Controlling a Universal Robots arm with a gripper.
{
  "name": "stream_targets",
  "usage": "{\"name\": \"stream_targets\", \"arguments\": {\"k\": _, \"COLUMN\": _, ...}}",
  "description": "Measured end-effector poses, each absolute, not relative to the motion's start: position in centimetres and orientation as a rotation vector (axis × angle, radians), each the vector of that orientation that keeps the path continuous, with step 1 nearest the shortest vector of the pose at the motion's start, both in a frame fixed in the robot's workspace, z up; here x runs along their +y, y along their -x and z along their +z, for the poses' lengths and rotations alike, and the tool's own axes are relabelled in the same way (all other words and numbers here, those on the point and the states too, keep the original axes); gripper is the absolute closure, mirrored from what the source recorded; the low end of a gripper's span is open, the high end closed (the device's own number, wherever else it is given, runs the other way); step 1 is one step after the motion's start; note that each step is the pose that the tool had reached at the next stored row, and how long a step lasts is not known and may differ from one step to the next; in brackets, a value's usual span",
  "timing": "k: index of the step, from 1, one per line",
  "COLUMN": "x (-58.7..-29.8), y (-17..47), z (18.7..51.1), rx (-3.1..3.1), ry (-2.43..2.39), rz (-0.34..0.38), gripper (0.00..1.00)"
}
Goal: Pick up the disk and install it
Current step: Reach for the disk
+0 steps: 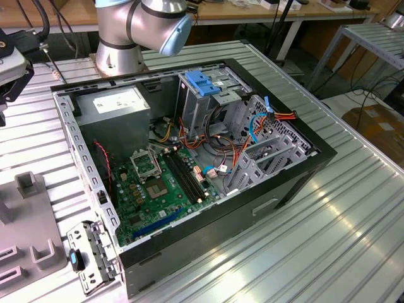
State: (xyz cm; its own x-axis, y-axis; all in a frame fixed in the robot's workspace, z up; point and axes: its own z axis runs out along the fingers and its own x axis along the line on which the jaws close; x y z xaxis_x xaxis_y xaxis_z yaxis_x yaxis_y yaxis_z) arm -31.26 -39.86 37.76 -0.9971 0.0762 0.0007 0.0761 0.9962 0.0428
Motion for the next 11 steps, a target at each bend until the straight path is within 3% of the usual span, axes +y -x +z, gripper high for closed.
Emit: {"name": "stream_targets", "arguments": {"k": 11, "x": -39.9, "y": 32.9, "z": 37.8, "rx": 3.138, "ry": -0.120, "rz": 0.067, "gripper": 0.89}}
